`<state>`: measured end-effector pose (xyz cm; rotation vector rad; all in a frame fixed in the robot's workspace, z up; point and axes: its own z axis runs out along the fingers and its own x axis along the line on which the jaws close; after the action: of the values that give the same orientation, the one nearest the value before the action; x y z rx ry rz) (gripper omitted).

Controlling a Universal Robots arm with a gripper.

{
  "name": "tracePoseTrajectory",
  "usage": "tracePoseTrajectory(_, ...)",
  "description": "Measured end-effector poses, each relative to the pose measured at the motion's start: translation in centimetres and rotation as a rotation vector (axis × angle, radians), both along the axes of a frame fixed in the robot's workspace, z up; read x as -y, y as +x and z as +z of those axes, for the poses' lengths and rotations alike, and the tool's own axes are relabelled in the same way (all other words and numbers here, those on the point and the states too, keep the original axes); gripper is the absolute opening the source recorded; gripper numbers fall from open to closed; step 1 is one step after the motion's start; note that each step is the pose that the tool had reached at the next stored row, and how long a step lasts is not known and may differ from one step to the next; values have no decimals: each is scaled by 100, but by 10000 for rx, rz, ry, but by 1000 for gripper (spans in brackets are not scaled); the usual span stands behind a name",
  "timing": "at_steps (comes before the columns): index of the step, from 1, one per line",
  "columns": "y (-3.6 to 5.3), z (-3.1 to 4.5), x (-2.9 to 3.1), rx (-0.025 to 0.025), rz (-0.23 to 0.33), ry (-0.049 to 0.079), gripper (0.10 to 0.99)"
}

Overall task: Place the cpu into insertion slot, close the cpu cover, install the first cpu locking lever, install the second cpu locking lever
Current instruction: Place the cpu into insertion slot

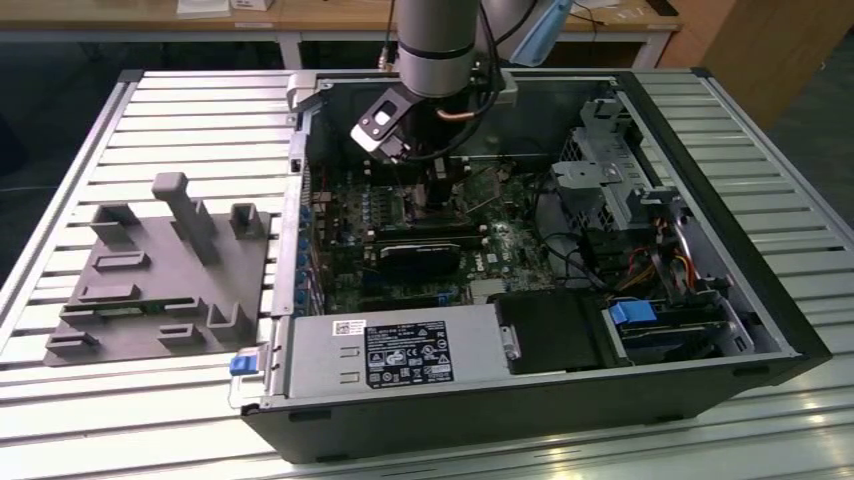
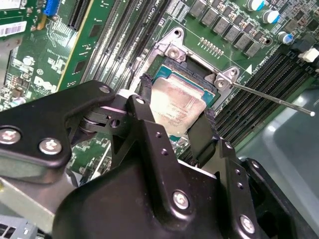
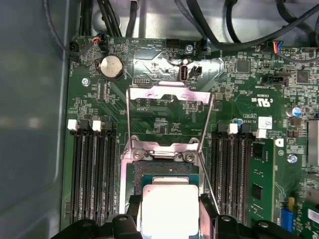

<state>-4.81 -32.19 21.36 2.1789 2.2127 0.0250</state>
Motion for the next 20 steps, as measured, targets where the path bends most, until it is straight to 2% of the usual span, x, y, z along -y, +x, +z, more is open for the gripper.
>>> tracePoseTrajectory(20,19,-180,-47,-7,0,1,537)
